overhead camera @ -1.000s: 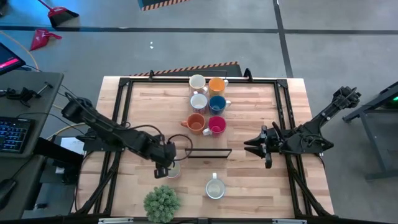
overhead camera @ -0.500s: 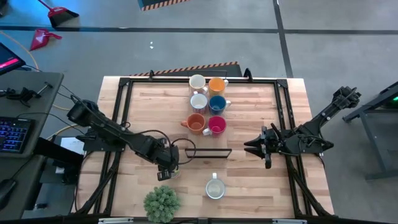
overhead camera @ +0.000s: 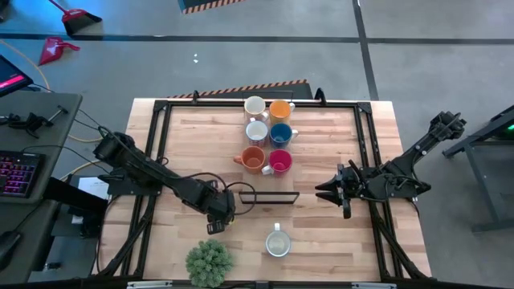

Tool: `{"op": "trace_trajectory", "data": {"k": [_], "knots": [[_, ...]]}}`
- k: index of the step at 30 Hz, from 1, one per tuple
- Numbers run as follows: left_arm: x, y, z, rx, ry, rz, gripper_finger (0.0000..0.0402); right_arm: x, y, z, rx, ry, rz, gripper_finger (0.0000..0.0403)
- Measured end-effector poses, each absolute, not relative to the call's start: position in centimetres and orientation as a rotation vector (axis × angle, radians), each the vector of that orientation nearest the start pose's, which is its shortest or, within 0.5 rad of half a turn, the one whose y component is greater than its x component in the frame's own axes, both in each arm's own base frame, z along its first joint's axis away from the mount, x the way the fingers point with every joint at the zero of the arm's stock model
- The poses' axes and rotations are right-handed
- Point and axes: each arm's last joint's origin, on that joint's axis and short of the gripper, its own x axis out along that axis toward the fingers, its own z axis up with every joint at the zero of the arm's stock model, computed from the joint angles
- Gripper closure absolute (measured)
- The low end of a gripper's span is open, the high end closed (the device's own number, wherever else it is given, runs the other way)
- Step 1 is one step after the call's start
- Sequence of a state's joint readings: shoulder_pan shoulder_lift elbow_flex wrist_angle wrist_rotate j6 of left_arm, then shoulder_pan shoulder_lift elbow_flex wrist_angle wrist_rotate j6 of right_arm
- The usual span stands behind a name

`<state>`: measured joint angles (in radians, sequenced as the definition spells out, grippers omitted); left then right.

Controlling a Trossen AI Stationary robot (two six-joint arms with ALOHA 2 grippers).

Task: Place coffee mugs
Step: Put the gray cup on the shelf

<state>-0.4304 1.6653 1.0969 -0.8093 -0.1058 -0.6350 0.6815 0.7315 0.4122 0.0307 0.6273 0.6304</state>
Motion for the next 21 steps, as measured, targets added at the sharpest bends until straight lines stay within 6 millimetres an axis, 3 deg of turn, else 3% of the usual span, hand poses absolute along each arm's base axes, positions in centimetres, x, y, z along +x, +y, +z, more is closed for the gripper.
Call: {"op": "trace_trajectory", "data": {"k": [4,10,21], "knots": [[27.8,-11.9,19.0,-0.176,1.341,0.172,0.0303,13.7,8.9,23.4,0.452,0.237,-0.018,0.0297],[28.1,-11.2,19.0,-0.185,1.341,0.190,0.0386,13.7,8.9,23.3,0.449,0.245,-0.014,0.0297],[28.2,-9.1,19.6,-0.181,1.389,0.202,0.0389,13.6,8.8,22.9,0.419,0.284,-0.024,0.0297]]}}
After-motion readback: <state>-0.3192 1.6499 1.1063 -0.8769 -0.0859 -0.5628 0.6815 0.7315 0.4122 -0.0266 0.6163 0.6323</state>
